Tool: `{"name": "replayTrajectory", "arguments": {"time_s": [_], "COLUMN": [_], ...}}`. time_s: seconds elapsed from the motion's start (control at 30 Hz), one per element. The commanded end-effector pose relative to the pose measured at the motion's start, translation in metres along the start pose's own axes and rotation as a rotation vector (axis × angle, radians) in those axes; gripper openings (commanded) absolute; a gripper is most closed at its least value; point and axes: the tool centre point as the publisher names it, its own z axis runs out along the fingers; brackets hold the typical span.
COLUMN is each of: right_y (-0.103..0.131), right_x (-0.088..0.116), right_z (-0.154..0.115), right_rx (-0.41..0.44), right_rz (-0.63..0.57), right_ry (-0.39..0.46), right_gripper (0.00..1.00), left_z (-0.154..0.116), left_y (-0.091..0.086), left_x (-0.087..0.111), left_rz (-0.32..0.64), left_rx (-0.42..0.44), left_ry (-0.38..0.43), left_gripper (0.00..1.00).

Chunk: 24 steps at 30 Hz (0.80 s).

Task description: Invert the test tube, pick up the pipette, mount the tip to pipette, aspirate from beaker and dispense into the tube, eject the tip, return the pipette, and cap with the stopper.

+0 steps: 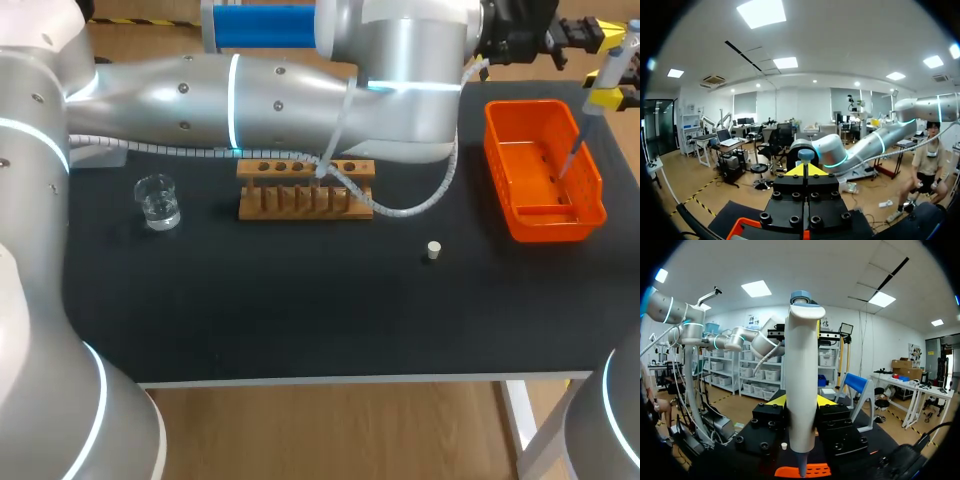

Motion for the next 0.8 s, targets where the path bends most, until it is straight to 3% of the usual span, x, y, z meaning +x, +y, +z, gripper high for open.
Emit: {"name": "replayTrajectory", "arguments": {"time_s": [0.03, 0.8], "right_y": [0.004, 0.004], "right_x": [-0.002, -0.002], "right_z": [-0.001, -0.001], "right_rx": [0.000, 0.000], "right_rz": [0.000, 0.000], "right_ry": [0.006, 0.006], "right_gripper": [0.00, 0.00], "left_z": [0.005, 0.005], "left_y": [0.009, 0.021], "left_x": [0.003, 0.001], "left_rz": [0.000, -0.011], "left_rx": [0.039, 0.028], "left_ry": [-0.014, -0.021], "left_gripper": [0.00, 0.00]}}
